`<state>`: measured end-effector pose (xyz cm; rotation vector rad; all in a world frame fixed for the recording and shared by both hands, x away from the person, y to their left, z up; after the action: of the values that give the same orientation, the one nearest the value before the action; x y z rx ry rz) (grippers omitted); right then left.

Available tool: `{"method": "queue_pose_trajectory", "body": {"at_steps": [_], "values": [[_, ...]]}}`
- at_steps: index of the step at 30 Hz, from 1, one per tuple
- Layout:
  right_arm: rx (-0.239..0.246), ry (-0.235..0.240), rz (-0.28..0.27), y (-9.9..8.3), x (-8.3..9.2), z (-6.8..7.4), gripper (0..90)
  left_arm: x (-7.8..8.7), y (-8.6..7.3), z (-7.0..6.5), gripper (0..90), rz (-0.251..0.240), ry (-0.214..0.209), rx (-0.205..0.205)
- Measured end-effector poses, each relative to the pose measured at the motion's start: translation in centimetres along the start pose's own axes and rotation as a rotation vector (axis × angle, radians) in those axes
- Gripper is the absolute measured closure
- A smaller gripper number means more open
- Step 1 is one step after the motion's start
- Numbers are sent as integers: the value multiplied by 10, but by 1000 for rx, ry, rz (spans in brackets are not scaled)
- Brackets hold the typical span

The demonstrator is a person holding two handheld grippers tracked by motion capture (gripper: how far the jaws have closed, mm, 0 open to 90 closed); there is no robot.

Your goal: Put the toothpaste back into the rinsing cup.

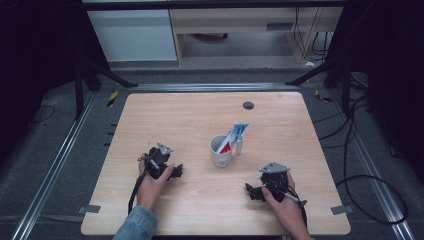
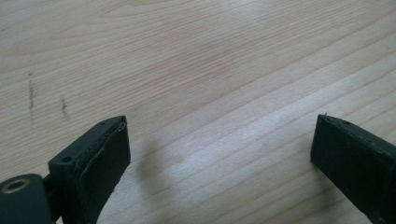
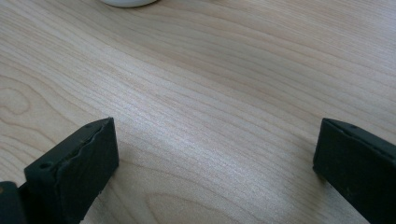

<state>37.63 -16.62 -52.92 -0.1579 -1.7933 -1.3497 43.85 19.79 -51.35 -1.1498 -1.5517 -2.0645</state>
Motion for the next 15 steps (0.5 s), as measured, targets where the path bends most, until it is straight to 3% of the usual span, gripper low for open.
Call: {"method": "queue_pose_trajectory", "body": {"at_steps": [4,10,11,15], "values": [[-1,0,0,0,0,0,3,0,-3,10,45,-9,11,36],[-2,0,1,0,0,0,3,-3,-6,18,25,-23,-14,63],[-1,0,0,0,0,0,3,-5,-7,21,16,-36,-41,81],[-2,0,0,0,0,0,3,-7,-11,26,3,-71,-52,91]]}}
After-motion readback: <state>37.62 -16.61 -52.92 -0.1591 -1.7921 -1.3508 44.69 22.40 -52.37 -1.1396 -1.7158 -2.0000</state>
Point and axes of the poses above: each handheld gripper's, and its own axes: x roughly backward along the jaws, y roughly out of its top, z roughly to its left, the point moved 2 cm from there along -x, roughly forward along the jaws, and after that the axes turned 3 degrees about x, right-handed, at the moved point
